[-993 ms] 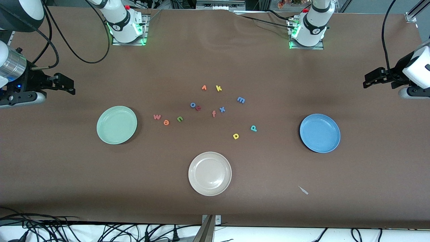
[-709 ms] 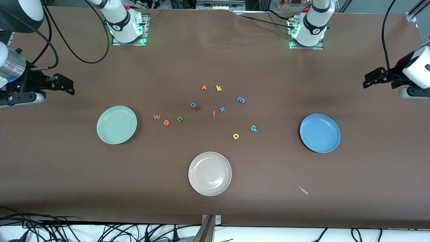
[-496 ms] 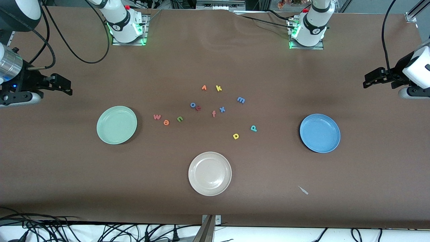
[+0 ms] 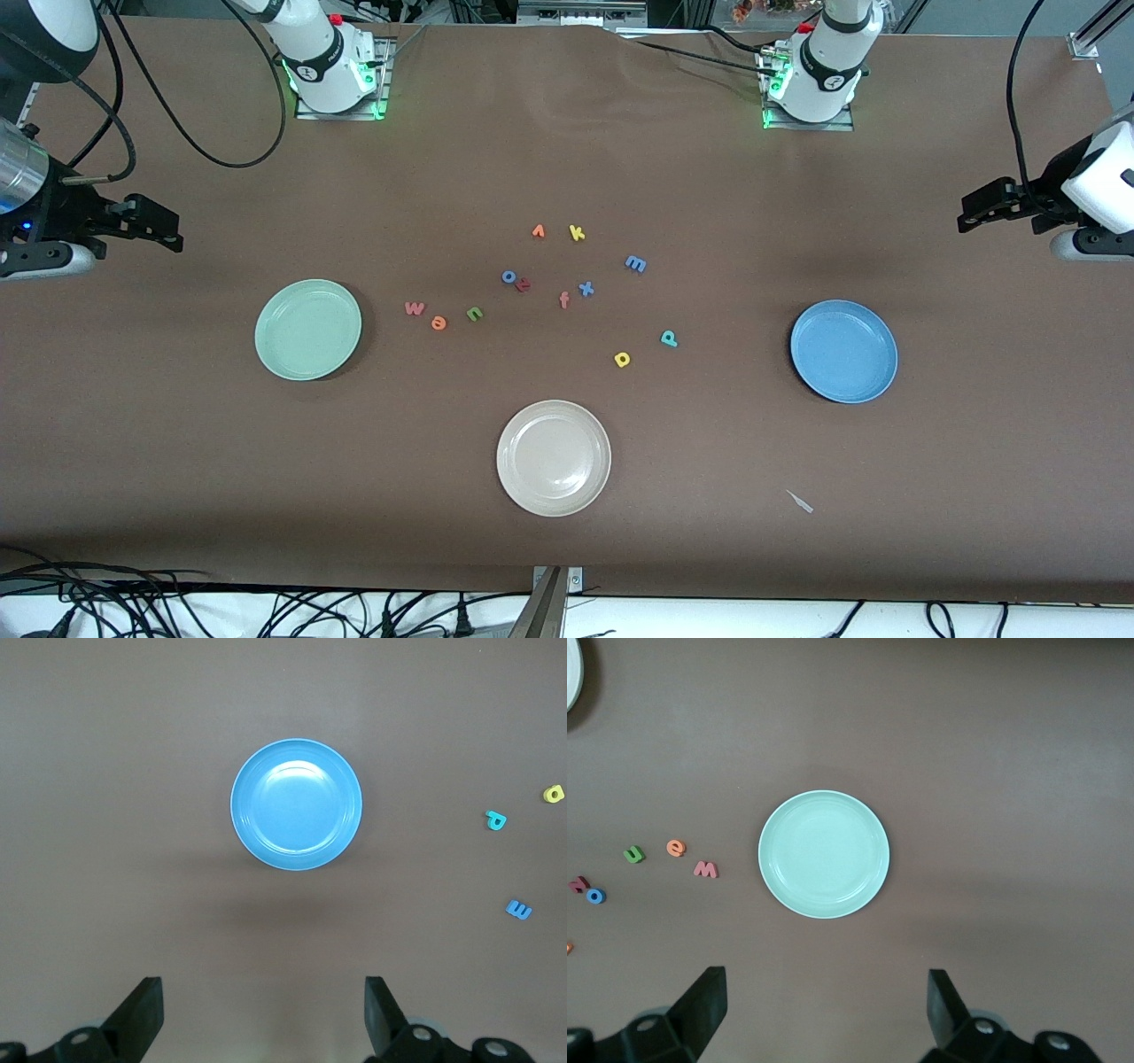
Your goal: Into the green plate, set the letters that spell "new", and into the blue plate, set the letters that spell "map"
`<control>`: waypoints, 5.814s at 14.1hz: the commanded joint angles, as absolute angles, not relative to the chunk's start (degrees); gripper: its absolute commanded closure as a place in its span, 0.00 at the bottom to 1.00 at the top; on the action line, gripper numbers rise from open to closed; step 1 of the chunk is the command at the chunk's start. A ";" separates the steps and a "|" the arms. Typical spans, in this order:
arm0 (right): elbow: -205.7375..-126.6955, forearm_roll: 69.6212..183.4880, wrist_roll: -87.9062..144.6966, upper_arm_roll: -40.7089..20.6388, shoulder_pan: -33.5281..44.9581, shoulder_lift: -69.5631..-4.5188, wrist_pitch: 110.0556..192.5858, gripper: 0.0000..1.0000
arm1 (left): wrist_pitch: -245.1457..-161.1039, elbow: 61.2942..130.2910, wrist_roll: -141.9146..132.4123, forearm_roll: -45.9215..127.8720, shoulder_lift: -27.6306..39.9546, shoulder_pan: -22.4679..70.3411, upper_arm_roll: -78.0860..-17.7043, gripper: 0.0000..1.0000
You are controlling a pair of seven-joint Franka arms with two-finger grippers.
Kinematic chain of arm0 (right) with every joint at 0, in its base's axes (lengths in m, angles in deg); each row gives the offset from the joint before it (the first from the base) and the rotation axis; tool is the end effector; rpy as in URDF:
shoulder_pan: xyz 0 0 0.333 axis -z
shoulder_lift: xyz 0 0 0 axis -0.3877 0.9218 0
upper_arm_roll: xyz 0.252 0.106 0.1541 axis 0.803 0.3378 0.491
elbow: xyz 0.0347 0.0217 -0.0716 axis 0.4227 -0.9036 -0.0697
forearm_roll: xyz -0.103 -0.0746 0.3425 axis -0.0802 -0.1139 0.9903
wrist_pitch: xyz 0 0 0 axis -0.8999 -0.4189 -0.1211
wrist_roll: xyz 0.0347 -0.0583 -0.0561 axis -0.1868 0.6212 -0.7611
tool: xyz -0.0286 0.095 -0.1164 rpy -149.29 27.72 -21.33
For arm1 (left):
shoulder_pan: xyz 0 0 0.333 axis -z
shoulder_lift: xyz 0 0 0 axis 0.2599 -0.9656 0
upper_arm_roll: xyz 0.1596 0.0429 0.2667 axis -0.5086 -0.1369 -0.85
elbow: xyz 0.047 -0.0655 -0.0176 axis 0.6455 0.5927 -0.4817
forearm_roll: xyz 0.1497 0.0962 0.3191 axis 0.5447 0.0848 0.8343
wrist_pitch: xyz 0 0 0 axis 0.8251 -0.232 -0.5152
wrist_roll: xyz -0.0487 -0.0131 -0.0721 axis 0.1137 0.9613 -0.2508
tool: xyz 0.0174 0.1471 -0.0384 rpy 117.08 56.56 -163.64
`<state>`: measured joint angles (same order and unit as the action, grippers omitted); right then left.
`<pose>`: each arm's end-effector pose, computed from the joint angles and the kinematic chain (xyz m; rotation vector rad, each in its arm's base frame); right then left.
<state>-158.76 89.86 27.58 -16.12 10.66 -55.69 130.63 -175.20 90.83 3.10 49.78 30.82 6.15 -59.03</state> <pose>0.5552 0.0103 0.5279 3.1244 0.1766 -0.0400 0.5197 0.0162 0.5311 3.1280 0.0112 -0.1788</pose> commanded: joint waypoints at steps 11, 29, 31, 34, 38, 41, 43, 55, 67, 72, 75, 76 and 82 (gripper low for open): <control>-155.17 88.40 28.41 -16.63 10.86 -55.85 130.62 0.00 | -174.64 91.00 4.25 49.26 31.52 6.01 -59.01 0.00; -155.17 87.69 28.50 -17.15 10.95 -56.02 130.27 0.00 | -174.64 91.00 4.25 49.26 31.43 6.01 -59.01 0.00; -155.17 87.69 28.59 -17.07 10.95 -55.94 130.27 0.00 | -174.64 91.00 4.25 49.26 31.43 6.01 -59.01 0.00; -155.26 87.60 28.51 -17.07 10.86 -55.85 130.27 0.00 | -174.64 91.00 4.25 49.26 31.43 6.01 -59.01 0.00; -155.35 87.60 28.42 -17.07 10.86 -55.85 130.27 0.00 | -174.64 91.00 4.25 49.26 31.43 6.01 -59.01 0.00; -155.26 87.60 28.51 -16.98 10.77 -55.76 130.27 0.00 | -174.64 91.00 4.25 49.26 31.43 6.01 -59.01 0.00; -155.26 87.60 27.98 -16.98 10.86 -55.85 130.27 0.00 | -174.64 91.00 4.25 49.26 31.43 6.01 -59.01 0.00; -155.35 87.60 28.15 -16.98 10.86 -55.76 129.83 0.00 | -174.64 91.00 4.16 49.26 31.43 6.01 -59.01 0.00; -155.26 87.60 27.98 -16.89 10.86 -55.85 128.95 0.00 | -174.64 91.00 4.25 49.35 31.43 6.01 -59.01 0.00; -155.17 87.60 27.80 -16.54 10.60 -55.85 127.55 0.00 | -174.64 91.00 4.16 49.26 31.43 6.01 -59.01 0.00; -155.09 87.86 27.89 -17.06 10.95 -56.29 121.40 0.00 | -174.64 91.00 4.16 49.35 31.34 6.10 -59.01 0.00; -155.09 87.95 27.89 -16.89 10.95 -56.29 121.48 0.00 | -174.64 91.00 4.16 49.35 31.34 6.10 -58.93 0.00; -155.08 88.04 27.89 -16.89 10.77 -56.20 122.18 0.00 | -174.64 91.00 4.16 49.35 31.34 6.10 -58.93 0.00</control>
